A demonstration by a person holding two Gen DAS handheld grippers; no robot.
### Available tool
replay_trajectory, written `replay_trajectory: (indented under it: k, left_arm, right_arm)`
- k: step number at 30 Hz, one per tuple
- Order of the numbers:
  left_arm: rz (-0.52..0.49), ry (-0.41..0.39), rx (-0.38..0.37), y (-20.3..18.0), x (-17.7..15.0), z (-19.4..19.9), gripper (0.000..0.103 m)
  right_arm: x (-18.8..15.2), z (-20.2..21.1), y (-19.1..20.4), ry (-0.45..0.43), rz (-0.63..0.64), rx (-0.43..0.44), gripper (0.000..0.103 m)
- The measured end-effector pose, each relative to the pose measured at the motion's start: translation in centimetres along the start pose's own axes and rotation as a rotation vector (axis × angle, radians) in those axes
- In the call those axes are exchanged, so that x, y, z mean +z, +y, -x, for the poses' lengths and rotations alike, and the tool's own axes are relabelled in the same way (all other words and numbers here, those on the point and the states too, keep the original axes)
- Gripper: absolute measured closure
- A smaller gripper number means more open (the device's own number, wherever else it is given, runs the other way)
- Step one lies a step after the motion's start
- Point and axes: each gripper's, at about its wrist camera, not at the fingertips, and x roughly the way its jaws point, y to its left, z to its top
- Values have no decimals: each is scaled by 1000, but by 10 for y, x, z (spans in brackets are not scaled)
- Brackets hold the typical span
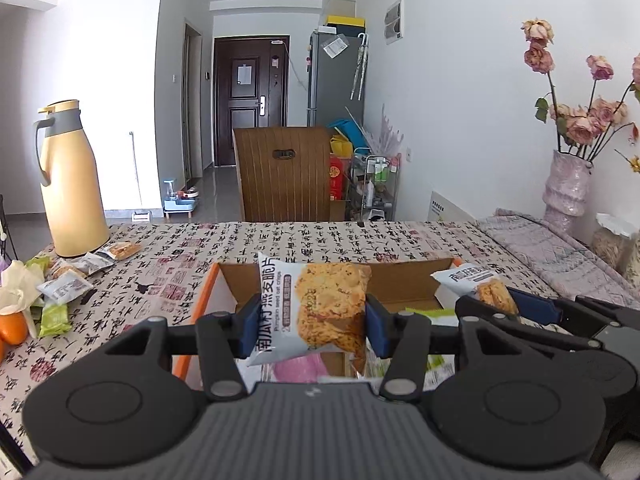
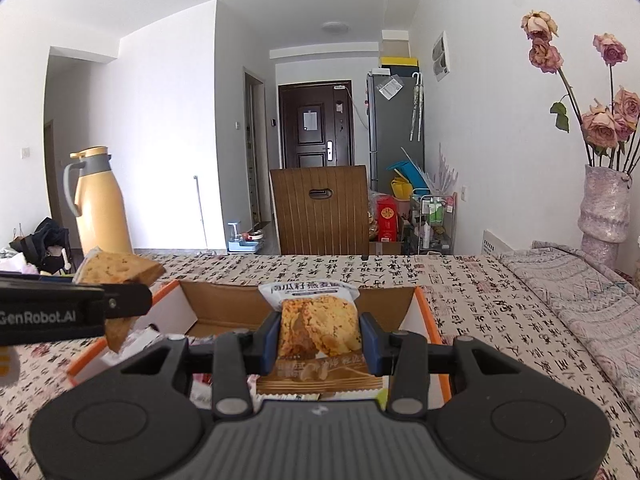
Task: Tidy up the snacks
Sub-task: 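Carry both biscuit packets over the cardboard box and lower them inside, then open both grippers to release the biscuit packets into the box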
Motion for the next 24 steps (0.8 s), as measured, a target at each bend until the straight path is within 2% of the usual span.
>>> replay_trajectory:
  k: [9, 13, 17, 21, 23, 24]
  left_arm:
    - [18, 20, 35, 5, -8, -35, 51]
    - [21, 35, 24, 9, -14, -41, 51]
    - [37, 41, 46, 14, -17, -44, 48]
    - [45, 29, 60, 15, -18, -42, 37]
    - [54, 15, 67, 17, -17, -39, 26]
    - [59, 10, 78, 17, -16, -38, 14]
  right_arm:
    - [-14, -32, -10, 36, -33, -8, 63]
    - [-18, -35, -9, 50, -32, -7, 63]
    - [-22, -38, -9, 67, -26, -14, 62]
    - [-22, -37, -9, 72, -27, -16, 57]
    - [-22, -37, -10, 66, -33, -25, 48]
    - [-23, -37, -12, 67, -38, -29, 43]
